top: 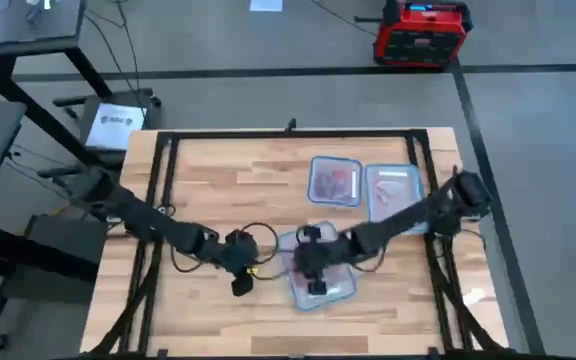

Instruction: Sort candy

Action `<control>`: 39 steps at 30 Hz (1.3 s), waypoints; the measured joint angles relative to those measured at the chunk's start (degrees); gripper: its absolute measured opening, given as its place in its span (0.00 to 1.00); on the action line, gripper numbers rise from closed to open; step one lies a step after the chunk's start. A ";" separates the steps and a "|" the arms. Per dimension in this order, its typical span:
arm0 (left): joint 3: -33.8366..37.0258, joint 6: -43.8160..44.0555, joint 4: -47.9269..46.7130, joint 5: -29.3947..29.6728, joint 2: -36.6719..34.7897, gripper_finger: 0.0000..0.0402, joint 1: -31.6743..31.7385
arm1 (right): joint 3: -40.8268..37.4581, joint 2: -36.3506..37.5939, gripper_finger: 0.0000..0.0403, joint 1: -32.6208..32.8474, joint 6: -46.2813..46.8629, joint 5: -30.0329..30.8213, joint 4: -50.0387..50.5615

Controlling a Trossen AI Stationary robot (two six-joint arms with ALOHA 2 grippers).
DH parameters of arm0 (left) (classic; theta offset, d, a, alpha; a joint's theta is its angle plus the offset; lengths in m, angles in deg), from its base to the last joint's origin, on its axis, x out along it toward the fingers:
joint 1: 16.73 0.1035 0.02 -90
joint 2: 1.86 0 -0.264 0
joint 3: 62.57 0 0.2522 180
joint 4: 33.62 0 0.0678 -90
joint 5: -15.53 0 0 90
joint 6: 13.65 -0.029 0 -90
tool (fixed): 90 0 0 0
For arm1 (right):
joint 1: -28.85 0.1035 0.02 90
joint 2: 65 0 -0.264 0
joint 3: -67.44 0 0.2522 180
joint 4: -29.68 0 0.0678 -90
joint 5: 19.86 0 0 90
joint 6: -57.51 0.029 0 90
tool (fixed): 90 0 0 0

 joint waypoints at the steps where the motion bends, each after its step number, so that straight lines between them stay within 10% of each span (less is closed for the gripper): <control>1: -0.02 -0.57 2.17 0.08 0.65 0.27 0.00 | -2.56 0.27 0.30 0.45 0.05 0.38 -4.10; 14: -0.07 1.37 21.21 -0.78 9.52 0.27 0.05 | -15.62 1.01 0.30 0.13 -4.78 -3.42 -28.17; 39: -0.29 12.00 9.59 -4.86 7.39 0.27 -4.11 | -14.57 -11.75 0.30 -2.41 -9.60 -9.41 -47.26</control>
